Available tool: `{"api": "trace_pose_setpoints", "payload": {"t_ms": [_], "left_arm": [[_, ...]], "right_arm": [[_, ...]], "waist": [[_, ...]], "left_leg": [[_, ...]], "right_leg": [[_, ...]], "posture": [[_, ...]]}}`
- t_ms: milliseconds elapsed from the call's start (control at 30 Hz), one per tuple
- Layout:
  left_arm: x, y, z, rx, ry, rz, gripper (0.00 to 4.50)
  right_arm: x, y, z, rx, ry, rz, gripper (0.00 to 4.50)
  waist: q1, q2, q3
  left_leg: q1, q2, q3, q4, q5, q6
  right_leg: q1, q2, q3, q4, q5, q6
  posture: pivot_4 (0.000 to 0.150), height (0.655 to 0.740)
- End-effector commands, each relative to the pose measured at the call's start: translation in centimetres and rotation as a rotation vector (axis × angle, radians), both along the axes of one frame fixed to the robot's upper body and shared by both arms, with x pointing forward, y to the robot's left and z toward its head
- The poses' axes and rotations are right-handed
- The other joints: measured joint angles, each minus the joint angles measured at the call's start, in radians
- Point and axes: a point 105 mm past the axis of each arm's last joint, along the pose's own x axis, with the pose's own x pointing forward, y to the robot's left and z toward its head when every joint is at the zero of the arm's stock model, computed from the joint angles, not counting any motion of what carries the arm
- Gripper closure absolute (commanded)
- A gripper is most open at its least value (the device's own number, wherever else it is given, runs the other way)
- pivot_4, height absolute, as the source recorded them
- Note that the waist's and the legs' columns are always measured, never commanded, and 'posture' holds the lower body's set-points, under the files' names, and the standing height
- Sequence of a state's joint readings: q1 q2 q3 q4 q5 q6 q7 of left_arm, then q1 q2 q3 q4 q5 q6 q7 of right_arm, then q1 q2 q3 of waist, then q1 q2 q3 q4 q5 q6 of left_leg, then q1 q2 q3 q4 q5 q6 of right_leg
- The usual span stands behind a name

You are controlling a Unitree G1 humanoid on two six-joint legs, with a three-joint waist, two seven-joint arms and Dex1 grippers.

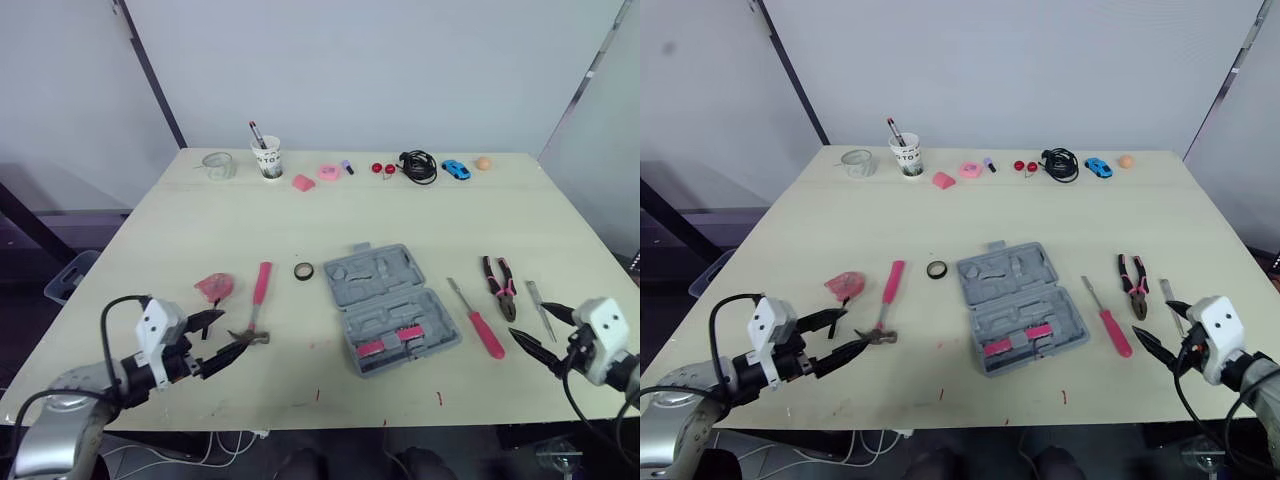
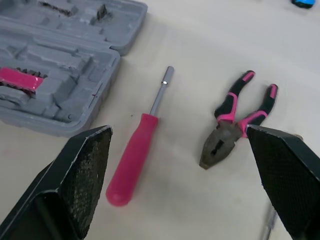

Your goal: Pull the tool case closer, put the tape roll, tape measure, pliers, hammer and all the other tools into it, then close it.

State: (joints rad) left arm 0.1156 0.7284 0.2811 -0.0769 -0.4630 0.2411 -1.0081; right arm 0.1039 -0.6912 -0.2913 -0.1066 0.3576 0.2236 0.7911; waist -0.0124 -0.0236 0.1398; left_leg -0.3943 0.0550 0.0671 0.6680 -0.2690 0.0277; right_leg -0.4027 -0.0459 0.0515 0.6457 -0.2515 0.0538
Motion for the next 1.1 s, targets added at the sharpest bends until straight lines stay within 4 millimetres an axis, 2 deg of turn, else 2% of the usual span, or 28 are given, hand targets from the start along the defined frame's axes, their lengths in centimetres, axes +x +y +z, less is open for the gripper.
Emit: {"api": "trace_pose_setpoints", "payload": {"t_ms": [33,300,433,467,500,533,567,600,700,833,867,1100], "left_arm": [[1.0,-1.7,1.3,0.015,-0.032,-0.078,0.0],[3.4,-5.5,1.0,0.042,-0.003,-0.232,0.0],[4.2,-6.8,0.3,0.062,0.013,-0.276,1.18],[4.4,-7.1,0.1,0.068,0.019,-0.286,1.73],[4.6,-7.3,-0.2,0.074,0.023,-0.294,2.2],[4.7,-7.5,-0.4,0.077,0.026,-0.299,2.2],[5.2,-7.6,-0.9,0.089,0.036,-0.289,2.98],[5.5,-7.7,-1.3,0.098,0.043,-0.282,3.39],[6.2,-8.6,-2.5,0.106,0.075,-0.293,4.39],[6.6,-9.4,-3.3,0.116,0.105,-0.321,4.5],[6.7,-9.5,-3.5,0.119,0.112,-0.324,4.5],[7.3,-9.5,-4.3,0.133,0.15,-0.319,4.5]], "right_arm": [[1.7,1.2,1.2,-0.036,-0.009,0.042,0.03],[6.5,5.0,2.4,-0.096,0.003,0.132,0.03],[8.2,6.1,2.4,-0.126,0.026,0.169,0.0],[8.6,6.5,2.4,-0.127,0.034,0.179,0.0],[8.9,6.8,2.3,-0.136,0.04,0.19,0.26],[9.2,7.1,2.3,-0.142,0.044,0.198,0.26],[9.5,7.3,2.0,-0.158,0.055,0.203,0.64],[9.8,7.5,1.8,-0.169,0.061,0.205,1.19],[10.4,8.1,0.8,-0.221,0.103,0.229,2.21],[11.2,8.9,0.0,-0.271,0.118,0.257,4.08],[11.3,9.1,-0.3,-0.275,0.128,0.263,4.41],[12.4,9.7,-1.6,-0.335,0.157,0.272,4.46]], "waist": [[0.0,0.0,0.0],[0.0,0.0,0.001],[0.0,0.0,0.001],[0.0,0.0,0.001],[0.0,0.0,0.001],[0.0,0.0,0.001],[0.0,0.0,0.001],[0.0,0.0,0.001],[0.0,0.001,0.001],[-0.001,0.001,0.001],[-0.001,0.001,0.001],[-0.002,0.001,0.001]], "left_leg": [[0.0,0.0,0.0,0.0,0.0,0.0],[-0.002,-0.001,-0.001,0.0,0.0,0.0],[-0.003,-0.001,-0.001,0.0,0.0,0.0],[-0.003,-0.001,-0.001,0.0,0.0,0.0],[-0.003,-0.001,-0.001,0.0,0.0,0.0],[-0.003,-0.001,-0.001,0.0,0.0,0.0],[-0.003,-0.001,-0.001,0.0,0.0,0.0],[-0.003,-0.001,-0.001,0.001,0.0,0.0],[-0.003,-0.001,-0.001,0.001,0.0,0.0],[-0.004,-0.001,-0.002,0.001,0.0,0.0],[-0.004,-0.001,-0.002,0.001,0.0,0.0],[-0.004,-0.001,-0.002,0.001,0.0,0.0]], "right_leg": [[0.0,0.0,0.0,0.0,0.0,0.0],[-0.001,0.001,0.0,0.0,0.002,0.004],[-0.001,0.002,0.0,0.0,0.002,0.004],[-0.001,0.002,0.0,0.0,0.002,0.004],[-0.002,0.002,0.0,0.0,0.002,0.004],[-0.002,0.002,0.0,0.0,0.002,0.004],[-0.002,0.002,0.0,0.0,0.002,0.004],[-0.002,0.002,0.0,0.0,0.002,0.004],[-0.002,0.002,0.0,0.0,0.002,0.004],[-0.002,0.002,0.0,0.0,0.003,0.004],[-0.002,0.002,0.0,0.0,0.003,0.004],[-0.003,0.003,0.0,0.001,0.003,0.005]], "posture": [[0.15,0.74],[0.15,0.74],[0.15,0.74],[0.15,0.74],[0.15,0.74],[0.15,0.74],[0.15,0.74],[0.15,0.74],[0.15,0.74],[0.15,0.74],[0.15,0.74],[0.15,0.74]]}}
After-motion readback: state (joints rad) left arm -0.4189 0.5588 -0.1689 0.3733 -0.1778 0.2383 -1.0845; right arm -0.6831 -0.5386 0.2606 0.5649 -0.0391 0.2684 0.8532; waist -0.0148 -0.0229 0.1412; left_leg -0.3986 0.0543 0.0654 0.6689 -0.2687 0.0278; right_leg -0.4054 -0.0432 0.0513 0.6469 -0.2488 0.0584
